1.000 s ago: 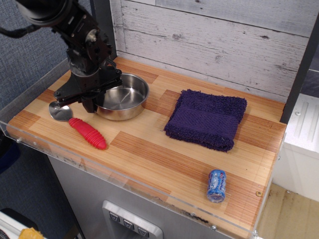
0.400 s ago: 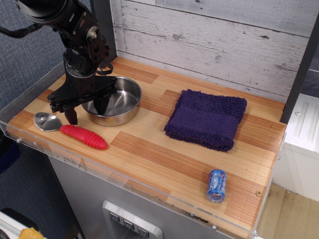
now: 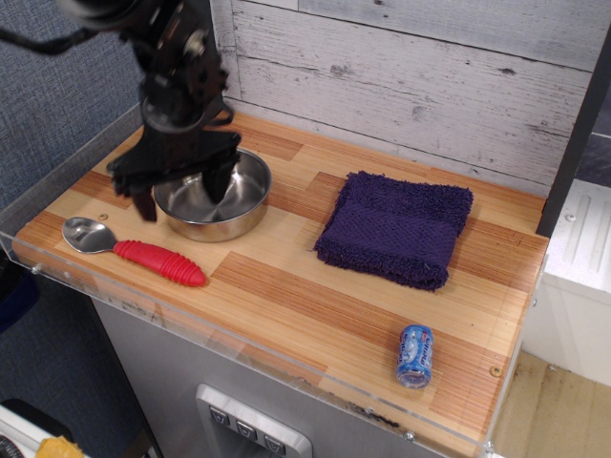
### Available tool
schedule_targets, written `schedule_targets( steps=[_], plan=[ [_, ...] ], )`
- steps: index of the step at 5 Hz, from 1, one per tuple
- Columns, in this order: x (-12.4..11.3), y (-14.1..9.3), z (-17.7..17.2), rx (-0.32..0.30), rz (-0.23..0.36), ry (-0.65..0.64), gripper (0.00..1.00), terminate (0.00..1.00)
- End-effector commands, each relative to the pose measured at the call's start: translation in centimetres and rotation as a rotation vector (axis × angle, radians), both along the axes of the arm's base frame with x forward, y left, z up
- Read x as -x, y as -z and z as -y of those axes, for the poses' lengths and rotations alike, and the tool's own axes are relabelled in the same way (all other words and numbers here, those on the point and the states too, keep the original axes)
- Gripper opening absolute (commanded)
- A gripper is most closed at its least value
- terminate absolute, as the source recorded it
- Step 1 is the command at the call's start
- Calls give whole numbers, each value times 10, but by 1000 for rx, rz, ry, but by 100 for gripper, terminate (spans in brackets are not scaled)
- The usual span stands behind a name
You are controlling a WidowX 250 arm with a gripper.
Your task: Take the pot off the towel and put it to the left.
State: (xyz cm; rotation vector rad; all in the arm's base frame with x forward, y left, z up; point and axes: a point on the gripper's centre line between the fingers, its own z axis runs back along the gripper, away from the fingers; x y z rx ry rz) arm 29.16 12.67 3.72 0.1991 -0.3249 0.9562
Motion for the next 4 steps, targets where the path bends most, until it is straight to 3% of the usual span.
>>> schedule_targets(
  steps=[1, 3, 4],
  plan=[
    [-12, -72, 23, -110, 170, 107, 100, 0],
    [-12, -72, 23, -110, 170, 107, 100, 0],
    [-12, -72, 23, -110, 170, 107, 100, 100]
  ],
)
